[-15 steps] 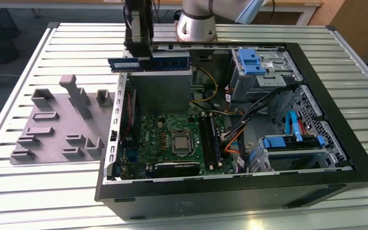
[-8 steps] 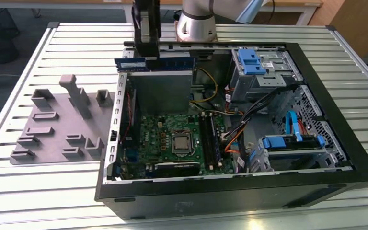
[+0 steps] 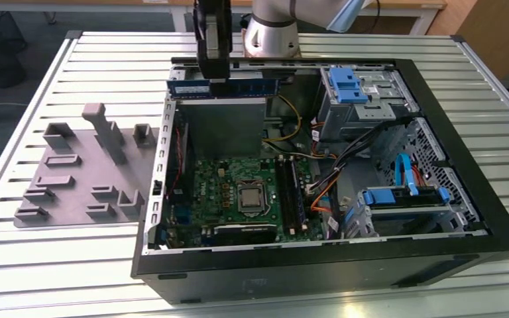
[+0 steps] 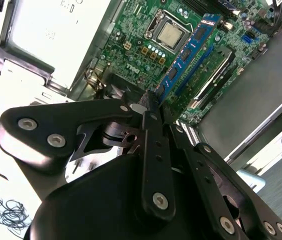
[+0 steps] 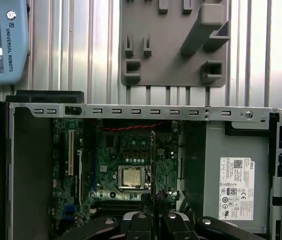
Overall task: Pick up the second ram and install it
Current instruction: 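Pick up the second ram and move it above second insertion slot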
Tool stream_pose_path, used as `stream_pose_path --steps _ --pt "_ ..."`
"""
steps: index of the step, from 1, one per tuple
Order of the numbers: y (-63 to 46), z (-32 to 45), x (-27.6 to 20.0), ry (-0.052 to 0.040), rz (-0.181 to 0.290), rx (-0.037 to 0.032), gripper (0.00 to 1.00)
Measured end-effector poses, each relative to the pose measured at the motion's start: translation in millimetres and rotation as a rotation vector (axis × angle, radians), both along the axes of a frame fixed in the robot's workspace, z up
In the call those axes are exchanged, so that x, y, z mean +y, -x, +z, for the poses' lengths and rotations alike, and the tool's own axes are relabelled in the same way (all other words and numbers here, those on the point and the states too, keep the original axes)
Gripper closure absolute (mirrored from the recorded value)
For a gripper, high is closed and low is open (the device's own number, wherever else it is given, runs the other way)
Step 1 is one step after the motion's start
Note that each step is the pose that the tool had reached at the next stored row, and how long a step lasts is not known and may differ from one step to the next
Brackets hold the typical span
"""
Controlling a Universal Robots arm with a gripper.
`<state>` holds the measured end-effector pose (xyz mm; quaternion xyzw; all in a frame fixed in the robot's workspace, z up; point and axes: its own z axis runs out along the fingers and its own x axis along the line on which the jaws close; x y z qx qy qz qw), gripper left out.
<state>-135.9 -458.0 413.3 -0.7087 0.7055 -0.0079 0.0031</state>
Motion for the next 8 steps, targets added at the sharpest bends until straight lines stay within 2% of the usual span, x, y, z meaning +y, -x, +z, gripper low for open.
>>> stream_pose_path --steps 8 --pt "-10.0 0.0 0.0 0.0001 0.0 0.0 0.86"
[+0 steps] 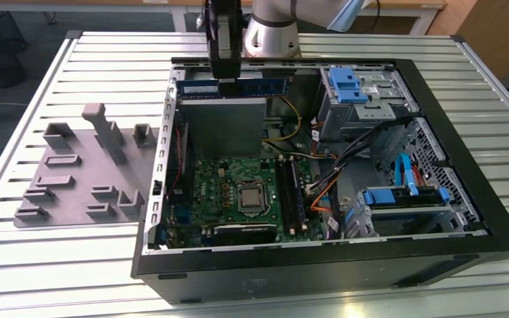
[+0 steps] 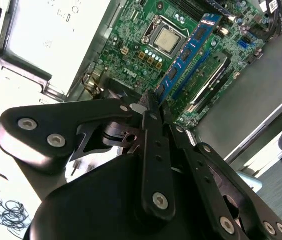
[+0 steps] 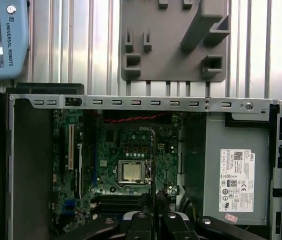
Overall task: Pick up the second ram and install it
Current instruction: 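Pick up the second ram and move it above second insertion slot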
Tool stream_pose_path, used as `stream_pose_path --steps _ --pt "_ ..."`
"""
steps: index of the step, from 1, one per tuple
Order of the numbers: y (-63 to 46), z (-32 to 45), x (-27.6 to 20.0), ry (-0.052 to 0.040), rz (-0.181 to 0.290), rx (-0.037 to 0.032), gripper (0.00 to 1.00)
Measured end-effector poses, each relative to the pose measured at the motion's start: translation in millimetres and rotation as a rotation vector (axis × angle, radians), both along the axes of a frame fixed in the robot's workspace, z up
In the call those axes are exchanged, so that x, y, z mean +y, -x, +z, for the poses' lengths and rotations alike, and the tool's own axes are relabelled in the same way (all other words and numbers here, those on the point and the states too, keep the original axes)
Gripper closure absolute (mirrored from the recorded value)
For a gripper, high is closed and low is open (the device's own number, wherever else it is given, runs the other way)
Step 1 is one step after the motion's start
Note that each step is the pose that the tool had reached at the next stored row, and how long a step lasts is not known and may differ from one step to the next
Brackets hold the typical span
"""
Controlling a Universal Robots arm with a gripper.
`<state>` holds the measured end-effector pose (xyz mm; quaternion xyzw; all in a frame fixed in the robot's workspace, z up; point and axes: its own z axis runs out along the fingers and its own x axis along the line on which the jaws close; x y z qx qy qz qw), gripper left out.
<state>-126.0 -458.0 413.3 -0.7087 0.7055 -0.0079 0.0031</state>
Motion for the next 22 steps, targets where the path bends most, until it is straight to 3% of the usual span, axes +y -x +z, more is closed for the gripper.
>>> stream_pose_path --steps 22 --pt "-32.9 0.0 0.0 0.0 0.0 0.0 0.86"
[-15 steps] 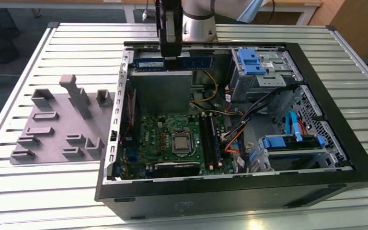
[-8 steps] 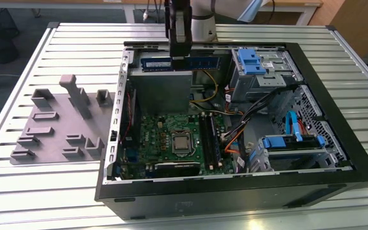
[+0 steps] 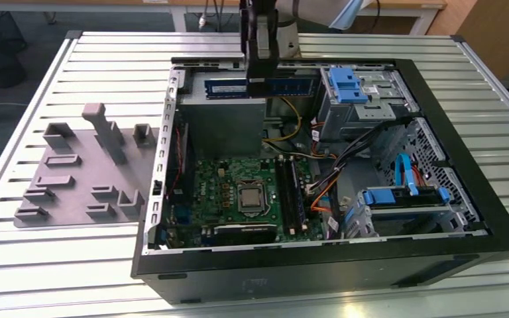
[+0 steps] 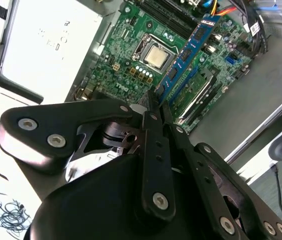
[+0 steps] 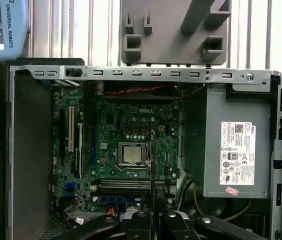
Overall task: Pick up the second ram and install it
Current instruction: 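Pick up the second ram and move it above second insertion slot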
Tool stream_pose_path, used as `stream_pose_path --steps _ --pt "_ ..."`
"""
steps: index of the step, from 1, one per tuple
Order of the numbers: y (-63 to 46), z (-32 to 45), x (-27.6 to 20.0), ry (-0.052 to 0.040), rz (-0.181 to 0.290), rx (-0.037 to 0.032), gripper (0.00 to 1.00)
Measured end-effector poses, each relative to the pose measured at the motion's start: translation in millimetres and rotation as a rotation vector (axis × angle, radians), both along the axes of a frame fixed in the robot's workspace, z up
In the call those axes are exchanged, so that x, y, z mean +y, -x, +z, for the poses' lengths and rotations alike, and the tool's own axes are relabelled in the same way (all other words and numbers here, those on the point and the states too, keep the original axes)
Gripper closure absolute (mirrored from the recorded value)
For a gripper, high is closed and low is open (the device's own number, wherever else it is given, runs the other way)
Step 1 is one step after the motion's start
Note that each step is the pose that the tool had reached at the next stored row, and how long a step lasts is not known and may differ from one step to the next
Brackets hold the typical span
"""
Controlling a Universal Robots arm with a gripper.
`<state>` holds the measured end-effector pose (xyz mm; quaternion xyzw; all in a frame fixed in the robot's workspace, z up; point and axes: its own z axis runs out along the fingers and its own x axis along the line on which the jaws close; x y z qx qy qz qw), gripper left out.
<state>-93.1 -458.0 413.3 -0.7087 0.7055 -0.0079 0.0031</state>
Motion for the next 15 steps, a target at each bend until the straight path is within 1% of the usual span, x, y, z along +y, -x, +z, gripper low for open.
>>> stream_pose_path --steps 15 --pt "-23.5 0.0 0.0 -0.0001 0.0 0.0 0.86"
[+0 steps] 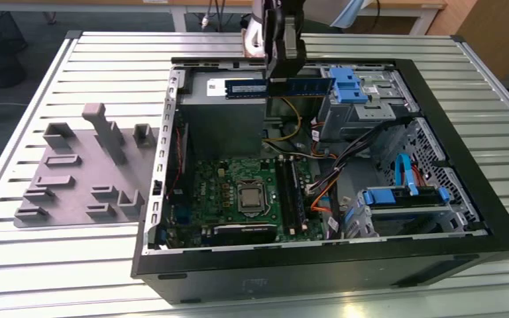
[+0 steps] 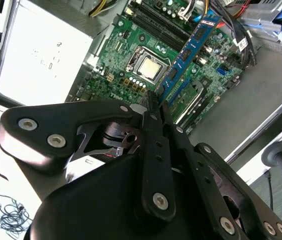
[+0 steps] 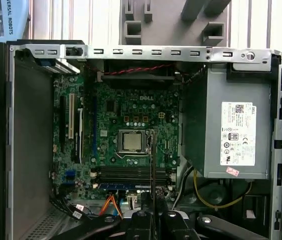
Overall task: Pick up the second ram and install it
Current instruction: 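Pick up the second ram and move it above second insertion slot, then insert the second ram into the second slot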
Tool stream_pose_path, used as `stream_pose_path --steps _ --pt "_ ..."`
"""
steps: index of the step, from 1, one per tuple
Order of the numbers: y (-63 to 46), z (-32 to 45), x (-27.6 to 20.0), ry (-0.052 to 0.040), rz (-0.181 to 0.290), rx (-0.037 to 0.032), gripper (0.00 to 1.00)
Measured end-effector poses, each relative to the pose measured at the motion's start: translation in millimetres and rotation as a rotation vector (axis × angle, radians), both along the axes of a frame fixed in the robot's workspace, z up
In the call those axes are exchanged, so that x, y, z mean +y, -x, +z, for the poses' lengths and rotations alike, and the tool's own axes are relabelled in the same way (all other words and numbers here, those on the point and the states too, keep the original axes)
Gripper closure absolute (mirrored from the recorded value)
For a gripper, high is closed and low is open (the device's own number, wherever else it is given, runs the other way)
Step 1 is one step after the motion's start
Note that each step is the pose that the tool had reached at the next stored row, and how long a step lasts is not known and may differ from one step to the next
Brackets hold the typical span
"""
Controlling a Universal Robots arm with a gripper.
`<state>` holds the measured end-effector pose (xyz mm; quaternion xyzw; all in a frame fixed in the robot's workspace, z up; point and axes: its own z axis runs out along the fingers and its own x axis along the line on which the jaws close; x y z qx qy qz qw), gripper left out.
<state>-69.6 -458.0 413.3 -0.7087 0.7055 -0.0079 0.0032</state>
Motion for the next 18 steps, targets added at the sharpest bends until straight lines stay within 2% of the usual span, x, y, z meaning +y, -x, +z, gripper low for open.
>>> stream_pose_path --steps 5,18 --pt "-5.5 0.0 0.0 0.0 0.0 0.0 0.86" --pt "-6.1 0.0 0.0 0.0001 0.001 0.0 0.86"
